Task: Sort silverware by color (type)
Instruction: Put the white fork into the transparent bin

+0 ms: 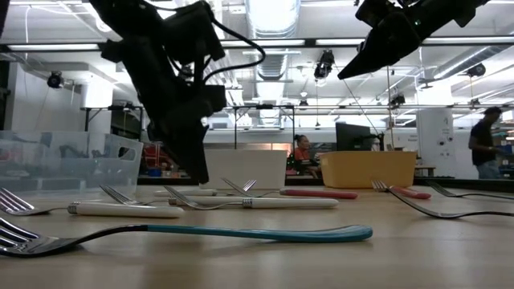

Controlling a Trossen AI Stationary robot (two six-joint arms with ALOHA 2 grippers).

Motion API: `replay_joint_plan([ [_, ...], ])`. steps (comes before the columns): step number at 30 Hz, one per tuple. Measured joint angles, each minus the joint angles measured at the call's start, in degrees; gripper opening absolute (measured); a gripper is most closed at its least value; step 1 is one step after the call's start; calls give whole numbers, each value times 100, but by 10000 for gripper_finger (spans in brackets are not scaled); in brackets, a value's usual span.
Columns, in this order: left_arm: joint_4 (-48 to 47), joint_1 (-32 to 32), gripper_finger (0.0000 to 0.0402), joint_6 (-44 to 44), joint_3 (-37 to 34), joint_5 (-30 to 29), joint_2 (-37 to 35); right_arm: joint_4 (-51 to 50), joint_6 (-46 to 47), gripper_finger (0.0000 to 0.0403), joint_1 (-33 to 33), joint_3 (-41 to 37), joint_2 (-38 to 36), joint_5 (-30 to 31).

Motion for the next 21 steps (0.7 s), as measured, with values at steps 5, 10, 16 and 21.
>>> replay_joint_plan([
  [5, 101, 0, 187, -2, 0, 2, 258, -2, -2, 68, 0, 0, 0, 0],
  [10, 265, 1, 188, -24, 7, -19, 443, 0, -4, 68, 0, 0, 0, 1],
  [16, 292, 35, 179, -24, 9, -40, 462, -2, -13, 68, 0, 0, 0, 2],
  [21, 346, 57, 173, -24, 2, -86, 466, 0, -15, 68, 0, 0, 0, 2],
])
